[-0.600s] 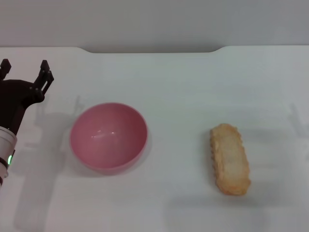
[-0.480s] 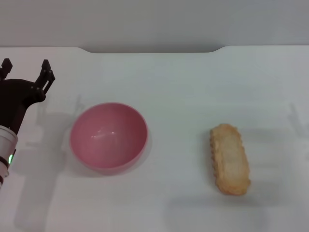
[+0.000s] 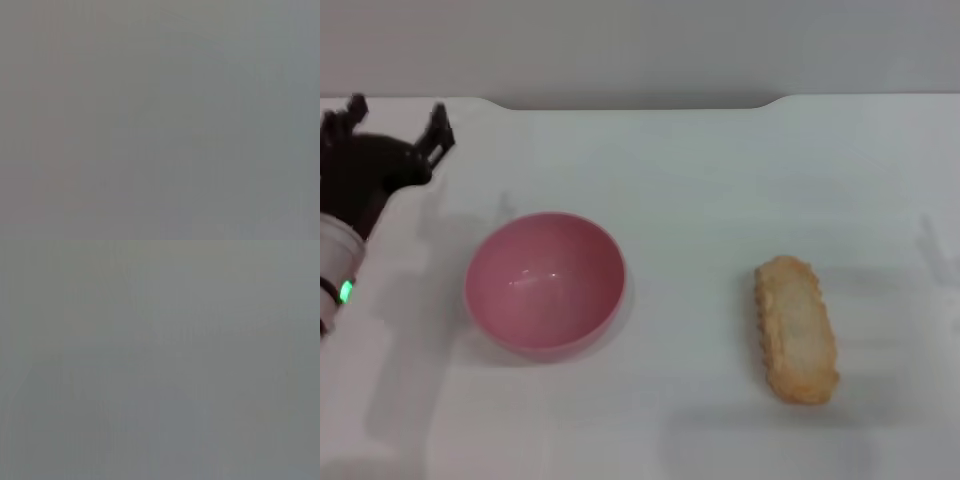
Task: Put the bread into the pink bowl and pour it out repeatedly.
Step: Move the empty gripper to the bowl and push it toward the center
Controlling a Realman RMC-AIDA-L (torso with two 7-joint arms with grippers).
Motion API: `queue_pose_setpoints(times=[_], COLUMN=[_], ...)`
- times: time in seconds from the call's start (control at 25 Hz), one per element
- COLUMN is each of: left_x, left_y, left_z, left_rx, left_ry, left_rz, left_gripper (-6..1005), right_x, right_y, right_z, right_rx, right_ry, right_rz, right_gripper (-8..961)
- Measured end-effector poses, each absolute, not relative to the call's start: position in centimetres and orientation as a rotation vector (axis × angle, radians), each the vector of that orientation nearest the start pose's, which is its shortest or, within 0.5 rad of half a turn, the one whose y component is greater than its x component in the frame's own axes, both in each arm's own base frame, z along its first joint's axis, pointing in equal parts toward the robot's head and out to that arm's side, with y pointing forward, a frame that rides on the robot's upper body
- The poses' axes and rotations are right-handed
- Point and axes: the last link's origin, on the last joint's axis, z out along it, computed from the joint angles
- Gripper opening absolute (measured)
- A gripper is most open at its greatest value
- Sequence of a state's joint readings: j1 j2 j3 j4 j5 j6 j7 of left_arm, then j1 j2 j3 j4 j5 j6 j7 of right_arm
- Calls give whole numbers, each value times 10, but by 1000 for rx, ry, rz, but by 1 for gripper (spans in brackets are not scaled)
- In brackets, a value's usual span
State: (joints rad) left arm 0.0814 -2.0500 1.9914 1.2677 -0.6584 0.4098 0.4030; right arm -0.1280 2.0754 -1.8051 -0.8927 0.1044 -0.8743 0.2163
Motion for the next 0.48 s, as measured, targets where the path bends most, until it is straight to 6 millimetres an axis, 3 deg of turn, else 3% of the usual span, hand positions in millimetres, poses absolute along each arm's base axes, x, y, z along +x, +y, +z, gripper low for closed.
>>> queue_pose_setpoints(times=[0.12, 0.28, 0.48], left_x=[-227, -213, -206], left_y=[312, 312, 306], left_z=[31, 46, 45], left_rx=[-1766, -1868, -1984], left_ry=[-630, -693, -799], left_rz=[-449, -394, -323], left_gripper=[861, 860, 859], right_x=[323, 322, 320], right_y=[261, 264, 265], right_z=[13, 12, 11], right_rx=[-1559, -1567, -1574], right_ry=[582, 592, 593], right_rz=[714, 704, 705], right_gripper=[741, 741, 741])
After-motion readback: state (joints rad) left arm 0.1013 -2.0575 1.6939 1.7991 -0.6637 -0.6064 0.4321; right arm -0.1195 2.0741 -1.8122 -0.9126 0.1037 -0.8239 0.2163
